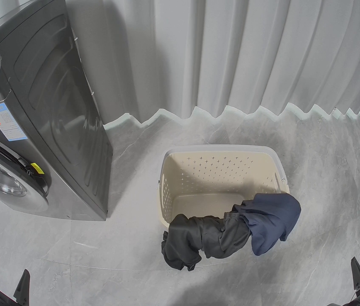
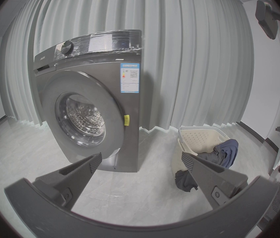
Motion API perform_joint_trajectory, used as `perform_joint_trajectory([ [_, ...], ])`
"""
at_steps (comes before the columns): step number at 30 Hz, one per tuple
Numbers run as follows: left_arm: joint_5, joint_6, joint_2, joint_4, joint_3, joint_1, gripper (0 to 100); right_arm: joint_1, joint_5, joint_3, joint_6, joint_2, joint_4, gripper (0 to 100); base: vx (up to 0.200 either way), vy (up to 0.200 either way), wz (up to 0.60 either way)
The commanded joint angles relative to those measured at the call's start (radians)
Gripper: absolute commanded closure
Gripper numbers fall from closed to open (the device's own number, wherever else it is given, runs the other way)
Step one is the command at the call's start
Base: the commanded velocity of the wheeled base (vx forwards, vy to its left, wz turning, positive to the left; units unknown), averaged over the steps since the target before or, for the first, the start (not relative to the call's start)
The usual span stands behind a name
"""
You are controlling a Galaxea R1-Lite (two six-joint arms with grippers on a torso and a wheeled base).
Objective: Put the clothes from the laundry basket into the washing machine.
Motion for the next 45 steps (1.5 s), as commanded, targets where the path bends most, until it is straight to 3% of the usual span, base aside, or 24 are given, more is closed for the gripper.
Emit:
perform_joint_trajectory([
  [1, 0.0, -0.001, -0.017, 0.0, 0.015, 0.0, 0, 0.0, 0.001, 0.018, -0.001, -0.017, 0.0, 0, 0.0, 0.2, 0.0],
  [41, 0.0, -0.001, -0.017, 0.0, 0.015, 0.0, 0, 0.0, 0.001, 0.018, 0.001, -0.017, 0.0, 0, 0.0, 0.2, 0.0],
  [45, 0.0, -0.001, -0.017, 0.0, 0.015, 0.0, 0, 0.0, 0.001, 0.018, -0.001, -0.017, 0.0, 0, 0.0, 0.0, 0.0],
])
